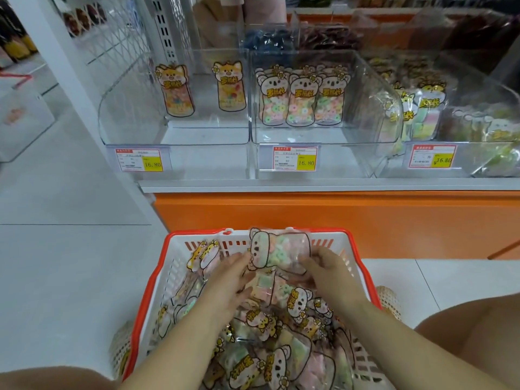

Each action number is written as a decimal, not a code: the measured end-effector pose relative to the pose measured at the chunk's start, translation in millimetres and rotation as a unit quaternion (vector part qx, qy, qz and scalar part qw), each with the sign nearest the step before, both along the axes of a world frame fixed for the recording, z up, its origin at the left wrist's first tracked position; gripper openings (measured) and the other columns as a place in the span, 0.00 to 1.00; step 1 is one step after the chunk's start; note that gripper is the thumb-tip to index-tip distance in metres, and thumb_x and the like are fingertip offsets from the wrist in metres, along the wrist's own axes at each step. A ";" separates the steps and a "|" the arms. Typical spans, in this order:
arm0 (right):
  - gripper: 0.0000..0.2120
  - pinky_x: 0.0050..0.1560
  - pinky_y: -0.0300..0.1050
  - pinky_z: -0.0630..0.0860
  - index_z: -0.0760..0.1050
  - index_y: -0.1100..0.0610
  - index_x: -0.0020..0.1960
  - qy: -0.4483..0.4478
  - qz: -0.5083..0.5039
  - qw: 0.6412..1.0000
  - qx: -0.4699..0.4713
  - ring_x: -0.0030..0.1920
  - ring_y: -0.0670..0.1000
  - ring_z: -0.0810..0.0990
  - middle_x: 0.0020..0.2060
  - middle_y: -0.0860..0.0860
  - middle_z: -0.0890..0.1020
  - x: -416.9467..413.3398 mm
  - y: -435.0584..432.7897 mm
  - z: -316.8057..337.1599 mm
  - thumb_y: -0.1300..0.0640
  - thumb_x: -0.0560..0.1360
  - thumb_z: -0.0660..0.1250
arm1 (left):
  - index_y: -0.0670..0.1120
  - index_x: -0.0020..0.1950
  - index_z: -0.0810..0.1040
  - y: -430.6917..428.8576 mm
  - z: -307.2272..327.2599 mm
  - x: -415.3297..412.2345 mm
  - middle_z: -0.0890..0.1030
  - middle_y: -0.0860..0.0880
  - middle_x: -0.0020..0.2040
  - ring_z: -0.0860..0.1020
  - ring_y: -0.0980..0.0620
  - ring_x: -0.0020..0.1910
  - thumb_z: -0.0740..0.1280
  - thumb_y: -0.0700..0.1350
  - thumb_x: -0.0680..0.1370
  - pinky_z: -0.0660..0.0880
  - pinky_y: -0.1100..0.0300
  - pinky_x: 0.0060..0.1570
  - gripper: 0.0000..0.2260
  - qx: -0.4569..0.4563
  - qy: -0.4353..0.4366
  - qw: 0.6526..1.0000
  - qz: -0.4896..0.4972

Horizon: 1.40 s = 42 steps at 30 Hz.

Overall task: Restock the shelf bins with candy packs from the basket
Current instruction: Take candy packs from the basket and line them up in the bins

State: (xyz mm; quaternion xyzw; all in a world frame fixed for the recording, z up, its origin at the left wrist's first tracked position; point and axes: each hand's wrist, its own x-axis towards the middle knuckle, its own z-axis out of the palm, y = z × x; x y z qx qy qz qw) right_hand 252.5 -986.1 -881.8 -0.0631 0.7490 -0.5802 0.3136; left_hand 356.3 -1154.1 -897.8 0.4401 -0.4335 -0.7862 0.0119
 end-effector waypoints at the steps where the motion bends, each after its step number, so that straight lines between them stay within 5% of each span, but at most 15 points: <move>1: 0.05 0.32 0.38 0.78 0.75 0.59 0.55 0.041 -0.016 0.999 0.005 0.37 0.48 0.85 0.43 0.56 0.84 1.2 -2.7 5.4 0.58 0.83 0.61 | 0.47 0.63 0.76 -2.6 1.3 -1.0 0.78 0.47 0.65 0.79 0.45 0.61 0.70 0.50 0.79 0.75 0.45 0.65 0.14 0.012 -0.012 1.000 0.014; 5: 0.03 0.30 0.33 0.72 0.77 0.49 0.53 0.307 0.057 0.947 0.079 0.31 0.39 0.78 0.40 0.47 0.85 1.8 -7.4 8.8 0.53 0.81 0.64 | 0.46 0.64 0.75 -12.3 11.3 -3.7 0.81 0.43 0.63 0.82 0.42 0.60 0.68 0.63 0.74 0.79 0.43 0.57 0.27 0.145 0.031 0.989 -0.023; 9: 0.12 0.62 0.37 0.73 0.81 0.48 0.58 0.468 0.256 0.844 0.059 0.61 0.42 0.77 0.61 0.42 0.80 8.6 -12.5 -5.2 0.58 0.76 0.70 | 0.41 0.68 0.75 -21.8 14.7 -3.9 0.80 0.37 0.64 0.79 0.39 0.63 0.69 0.55 0.78 0.75 0.41 0.63 0.25 0.131 0.067 0.989 -0.021; 12: 0.17 0.64 0.38 0.74 0.77 0.45 0.64 0.367 0.257 0.888 0.101 0.60 0.41 0.77 0.62 0.42 0.79 -7.4 -6.3 -23.4 0.53 0.77 0.71 | 0.38 0.68 0.74 -31.6 9.6 2.7 0.82 0.36 0.60 0.80 0.37 0.62 0.67 0.42 0.80 0.73 0.36 0.66 0.18 0.061 0.033 0.997 0.014; 16: 0.26 0.63 0.48 0.75 0.64 0.53 0.75 0.179 0.317 0.876 0.316 0.63 0.54 0.77 0.69 0.53 0.74 -33.3 17.3 -74.4 0.50 0.79 0.67 | 0.45 0.57 0.76 -45.2 6.2 15.9 0.84 0.44 0.50 0.83 0.48 0.41 0.67 0.41 0.81 0.79 0.53 0.41 0.05 -0.138 -0.054 0.989 0.010; 20: 0.35 0.64 0.49 0.73 0.53 0.57 0.80 0.098 0.307 0.878 0.353 0.69 0.57 0.72 0.77 0.56 0.60 -30.9 17.2 -109.1 0.48 0.80 0.66 | 0.50 0.57 0.78 -48.5 8.0 30.2 0.84 0.49 0.53 0.82 0.48 0.52 0.70 0.47 0.80 0.77 0.44 0.59 0.07 -0.248 -0.081 0.965 -0.029; 24: 0.41 0.63 0.51 0.74 0.51 0.55 0.80 0.112 0.286 0.863 0.402 0.70 0.61 0.69 0.78 0.56 0.52 -23.0 6.7 -130.6 0.45 0.76 0.69 | 0.49 0.56 0.80 -47.4 3.2 39.7 0.83 0.40 0.55 0.81 0.37 0.54 0.73 0.56 0.74 0.76 0.38 0.59 0.15 -0.292 -0.085 0.951 -0.055; 26: 0.43 0.62 0.49 0.74 0.52 0.54 0.79 0.097 0.238 0.859 0.443 0.70 0.62 0.68 0.76 0.58 0.55 -22.1 7.2 -136.6 0.45 0.73 0.72 | 0.51 0.55 0.80 -48.9 -6.0 43.1 0.82 0.38 0.55 0.81 0.36 0.55 0.74 0.59 0.71 0.76 0.35 0.60 0.17 -0.276 -0.077 0.956 -0.068; 28: 0.44 0.49 0.44 0.75 0.53 0.56 0.78 -0.010 0.122 0.908 0.402 0.62 0.60 0.75 0.72 0.61 0.64 -22.3 4.7 -137.5 0.50 0.72 0.75 | 0.52 0.56 0.80 -46.2 -1.9 42.6 0.84 0.40 0.53 0.83 0.39 0.54 0.73 0.51 0.76 0.77 0.37 0.60 0.10 -0.255 -0.063 0.962 -0.076; 31: 0.41 0.35 0.44 0.72 0.59 0.66 0.76 -0.118 -0.017 0.952 0.282 0.42 0.57 0.76 0.51 0.62 0.77 -20.5 -3.3 -135.5 0.59 0.70 0.77 | 0.49 0.61 0.79 -43.7 -2.8 37.9 0.86 0.48 0.47 0.85 0.48 0.50 0.69 0.42 0.80 0.81 0.45 0.55 0.10 -0.241 -0.059 0.966 -0.074; 33: 0.33 0.37 0.44 0.72 0.68 0.70 0.69 -0.122 -0.021 0.952 0.281 0.39 0.56 0.79 0.45 0.62 0.79 -16.7 -5.2 -129.7 0.60 0.71 0.77 | 0.50 0.63 0.77 -42.5 -4.0 33.9 0.86 0.47 0.50 0.85 0.47 0.51 0.69 0.43 0.81 0.80 0.43 0.56 0.12 -0.243 -0.065 0.964 -0.083; 35: 0.22 0.41 0.45 0.71 0.75 0.66 0.62 -0.092 0.001 0.960 0.264 0.44 0.57 0.81 0.48 0.64 0.82 -12.2 -9.9 -113.5 0.59 0.72 0.75 | 0.51 0.64 0.77 -41.9 -3.3 31.4 0.84 0.44 0.52 0.84 0.46 0.52 0.68 0.46 0.81 0.80 0.43 0.55 0.11 -0.257 -0.075 0.959 -0.095; 37: 0.05 0.37 0.44 0.67 0.77 0.59 0.43 0.018 0.013 0.969 0.247 0.35 0.54 0.78 0.36 0.58 0.79 -13.4 -14.3 -91.5 0.59 0.73 0.71 | 0.48 0.66 0.74 -42.7 -1.7 29.7 0.83 0.47 0.54 0.82 0.50 0.52 0.67 0.48 0.82 0.80 0.52 0.52 0.14 -0.288 -0.088 0.949 -0.097; 38: 0.08 0.33 0.43 0.66 0.75 0.58 0.38 0.102 0.017 0.964 0.244 0.31 0.53 0.75 0.31 0.55 0.77 -17.5 -16.1 -79.5 0.57 0.74 0.71 | 0.46 0.68 0.73 -42.2 2.4 28.8 0.82 0.48 0.56 0.81 0.51 0.54 0.67 0.49 0.82 0.78 0.54 0.54 0.16 -0.307 -0.094 0.942 -0.096; 42: 0.08 0.29 0.42 0.69 0.79 0.55 0.44 0.347 0.049 0.916 0.194 0.30 0.46 0.75 0.34 0.48 0.81 -42.5 -14.7 -4.2 0.52 0.79 0.67 | 0.41 0.73 0.68 -42.3 11.1 22.4 0.78 0.41 0.64 0.78 0.42 0.60 0.64 0.49 0.83 0.73 0.50 0.59 0.21 -0.360 -0.097 0.925 -0.077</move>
